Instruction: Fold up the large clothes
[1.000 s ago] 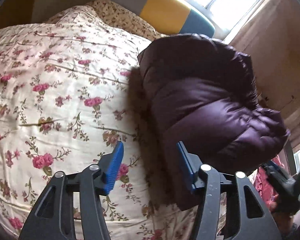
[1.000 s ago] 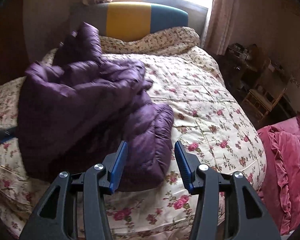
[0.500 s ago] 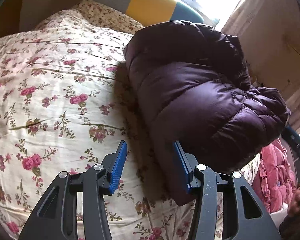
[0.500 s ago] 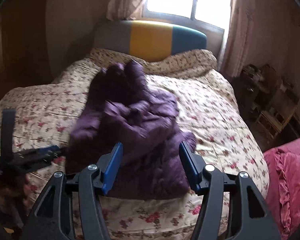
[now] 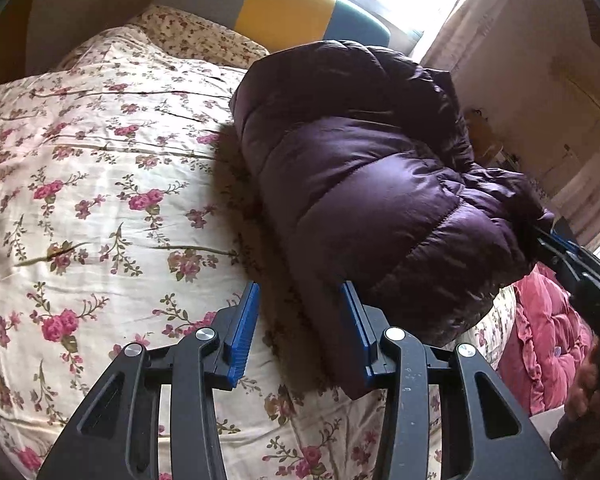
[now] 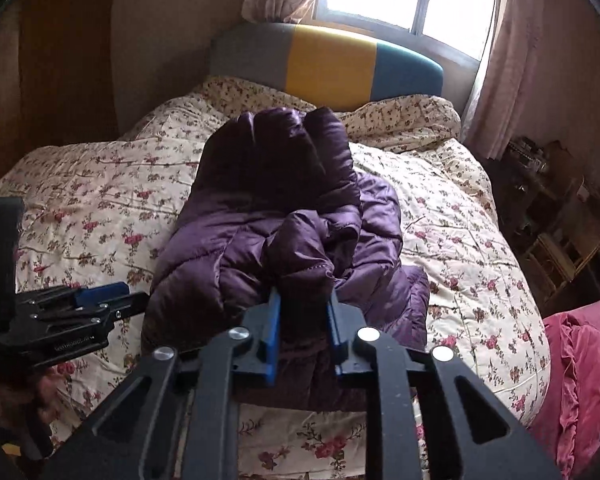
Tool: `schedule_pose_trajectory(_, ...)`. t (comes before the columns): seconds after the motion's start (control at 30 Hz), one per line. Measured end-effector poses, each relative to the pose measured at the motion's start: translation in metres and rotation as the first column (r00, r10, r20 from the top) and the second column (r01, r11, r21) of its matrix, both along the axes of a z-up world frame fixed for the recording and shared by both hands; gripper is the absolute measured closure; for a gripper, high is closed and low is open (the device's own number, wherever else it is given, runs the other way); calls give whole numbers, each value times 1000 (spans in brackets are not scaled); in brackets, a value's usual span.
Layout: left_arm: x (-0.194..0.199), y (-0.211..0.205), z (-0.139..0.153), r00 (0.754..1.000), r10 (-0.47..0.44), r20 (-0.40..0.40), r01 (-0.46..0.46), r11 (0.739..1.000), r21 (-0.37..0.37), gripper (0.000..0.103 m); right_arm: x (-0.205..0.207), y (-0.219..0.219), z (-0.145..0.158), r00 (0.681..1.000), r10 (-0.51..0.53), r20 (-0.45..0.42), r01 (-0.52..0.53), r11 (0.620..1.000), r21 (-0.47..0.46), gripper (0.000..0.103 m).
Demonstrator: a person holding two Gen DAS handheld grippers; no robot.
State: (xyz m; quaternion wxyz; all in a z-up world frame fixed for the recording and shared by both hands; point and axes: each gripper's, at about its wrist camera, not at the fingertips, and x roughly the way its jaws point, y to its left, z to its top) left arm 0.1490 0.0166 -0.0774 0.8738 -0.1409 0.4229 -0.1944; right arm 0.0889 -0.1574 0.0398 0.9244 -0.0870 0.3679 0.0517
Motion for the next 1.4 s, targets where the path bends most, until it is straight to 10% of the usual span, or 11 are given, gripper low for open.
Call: schedule_pose_trajectory(1.4, 50, -72, -16, 957, -289, 5, 288, 956, 54, 67, 13, -56, -113, 967, -171, -189, 193, 975, 106, 97)
